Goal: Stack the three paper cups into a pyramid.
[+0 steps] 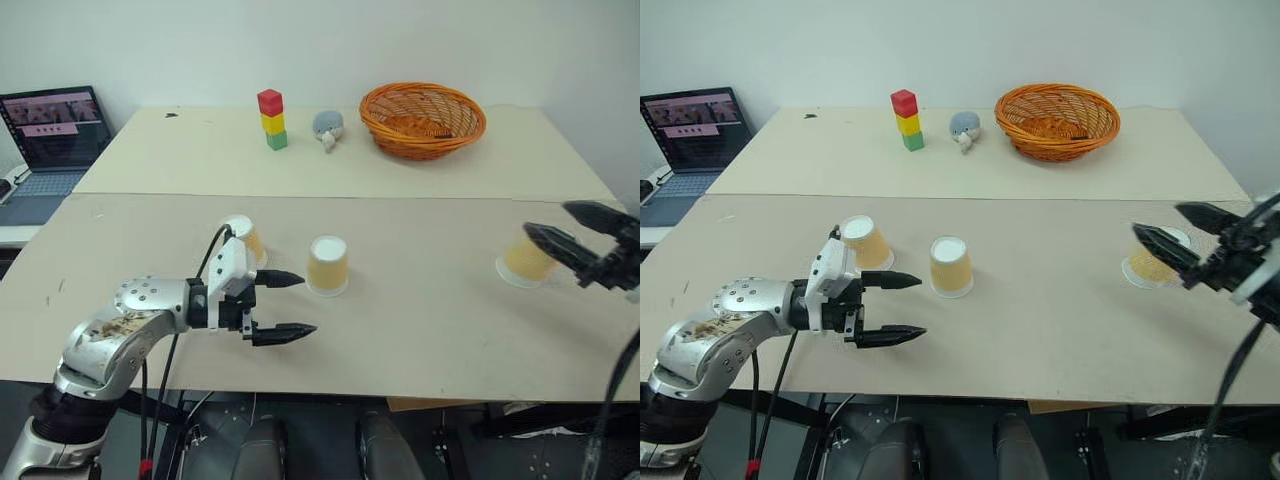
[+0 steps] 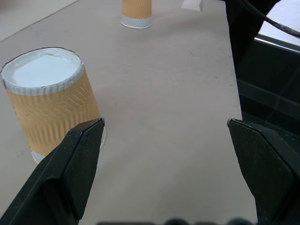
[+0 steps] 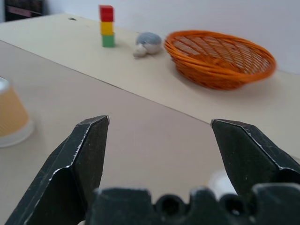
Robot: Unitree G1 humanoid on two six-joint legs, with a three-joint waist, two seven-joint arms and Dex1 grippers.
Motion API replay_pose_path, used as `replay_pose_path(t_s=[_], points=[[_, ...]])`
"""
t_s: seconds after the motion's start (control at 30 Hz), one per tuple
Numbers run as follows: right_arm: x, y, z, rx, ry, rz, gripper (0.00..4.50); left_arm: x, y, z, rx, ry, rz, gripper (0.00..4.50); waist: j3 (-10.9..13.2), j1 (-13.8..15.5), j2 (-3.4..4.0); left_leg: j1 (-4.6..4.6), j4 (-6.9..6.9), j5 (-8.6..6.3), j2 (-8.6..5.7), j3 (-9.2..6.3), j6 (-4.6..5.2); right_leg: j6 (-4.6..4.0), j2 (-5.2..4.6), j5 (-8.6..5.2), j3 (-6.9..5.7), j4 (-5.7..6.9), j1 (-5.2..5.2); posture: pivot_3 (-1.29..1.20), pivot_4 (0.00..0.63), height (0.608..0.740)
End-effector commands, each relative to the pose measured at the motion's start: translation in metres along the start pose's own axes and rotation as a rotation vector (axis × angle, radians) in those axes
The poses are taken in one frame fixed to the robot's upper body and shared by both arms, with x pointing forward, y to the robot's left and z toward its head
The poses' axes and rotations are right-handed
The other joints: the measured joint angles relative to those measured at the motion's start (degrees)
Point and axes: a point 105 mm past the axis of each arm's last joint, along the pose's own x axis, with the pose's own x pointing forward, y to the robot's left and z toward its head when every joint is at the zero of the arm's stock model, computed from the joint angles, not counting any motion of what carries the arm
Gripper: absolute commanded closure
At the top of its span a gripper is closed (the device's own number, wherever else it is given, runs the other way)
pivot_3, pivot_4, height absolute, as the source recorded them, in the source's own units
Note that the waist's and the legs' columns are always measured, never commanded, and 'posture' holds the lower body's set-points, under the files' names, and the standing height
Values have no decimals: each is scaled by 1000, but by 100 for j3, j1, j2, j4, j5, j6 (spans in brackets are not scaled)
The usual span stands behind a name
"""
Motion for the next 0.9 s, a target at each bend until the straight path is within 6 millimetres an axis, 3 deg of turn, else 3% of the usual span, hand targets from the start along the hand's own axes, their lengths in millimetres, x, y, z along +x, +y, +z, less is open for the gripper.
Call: replay_pose_path(t_s=[0.03,0.17,0.37,0.53,0.87,0.9], points=[[-13,-13,8,-57,-5,-85,420,5,2,8,59,-23,-22,0,0,3,0,-1,0,0,0,2,0,0,1,0,1,1,-1,0,150,638],[-14,-16,2,-37,2,-102,420,6,3,8,62,-27,-25,0,1,-25,-1,3,0,0,3,5,1,0,7,0,5,3,-2,0,150,638],[0,-20,-30,18,64,-98,420,7,4,8,54,-43,-6,0,1,-16,-2,2,0,0,2,6,1,0,5,-1,5,1,-2,0,150,638],[0,-28,-43,42,92,-108,420,6,2,7,47,-45,13,0,1,9,1,1,0,0,1,8,1,1,4,-1,7,4,-4,0,150,638],[-3,-41,-39,15,78,-134,420,3,1,11,29,-64,48,0,0,86,2,2,1,0,2,10,1,1,5,-1,9,4,-4,0,150,638],[-3,-43,-32,25,48,-136,420,2,1,12,26,-67,49,0,0,92,1,2,1,0,2,11,2,1,4,-1,10,4,-4,0,150,638]])
